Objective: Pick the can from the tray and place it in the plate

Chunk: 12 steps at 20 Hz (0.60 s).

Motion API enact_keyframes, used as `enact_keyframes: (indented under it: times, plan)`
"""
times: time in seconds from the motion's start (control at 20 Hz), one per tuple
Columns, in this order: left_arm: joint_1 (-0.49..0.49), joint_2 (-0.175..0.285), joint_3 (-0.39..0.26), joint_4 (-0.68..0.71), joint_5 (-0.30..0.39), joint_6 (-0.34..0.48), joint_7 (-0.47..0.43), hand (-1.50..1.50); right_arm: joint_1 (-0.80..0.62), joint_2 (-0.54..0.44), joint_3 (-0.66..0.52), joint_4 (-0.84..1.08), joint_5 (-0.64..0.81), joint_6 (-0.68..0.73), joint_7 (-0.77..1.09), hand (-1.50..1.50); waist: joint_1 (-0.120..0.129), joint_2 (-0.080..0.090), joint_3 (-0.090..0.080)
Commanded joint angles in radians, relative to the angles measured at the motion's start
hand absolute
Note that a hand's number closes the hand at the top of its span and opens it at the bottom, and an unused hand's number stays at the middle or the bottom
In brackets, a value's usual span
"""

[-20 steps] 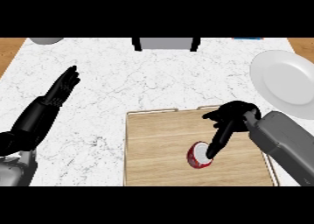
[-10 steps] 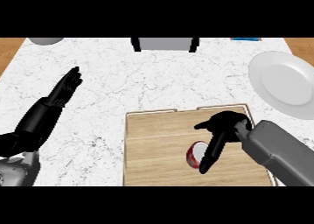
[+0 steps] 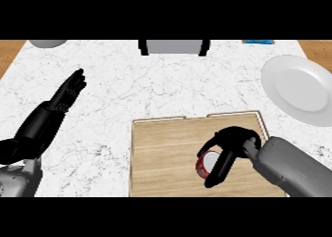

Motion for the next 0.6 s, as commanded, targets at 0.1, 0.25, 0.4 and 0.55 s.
enact_keyframes:
  times: [0.1,0.25,0.4,0.55]
  plan:
    - [-0.015,0.0,0.024,0.022,0.008,-0.026,-0.01,0.0,0.025,0.081,0.049,0.044,0.06,0.042,0.024,1.5,0.01,0.023,0.019]
    - [-0.012,-0.029,0.008,0.015,-0.018,0.016,0.017,0.0,0.06,-0.055,0.102,-0.109,0.232,0.091,-0.147,1.5,-0.013,0.015,0.02]
    - [0.022,-0.021,0.011,0.034,-0.006,0.0,-0.003,0.0,-0.03,-0.166,0.183,-0.27,0.474,0.163,-0.327,1.5,-0.043,-0.028,0.025]
    - [0.034,-0.011,0.015,0.05,-0.009,-0.003,0.003,0.0,-0.109,-0.201,0.216,-0.379,0.637,0.158,-0.405,1.5,-0.048,-0.065,0.031]
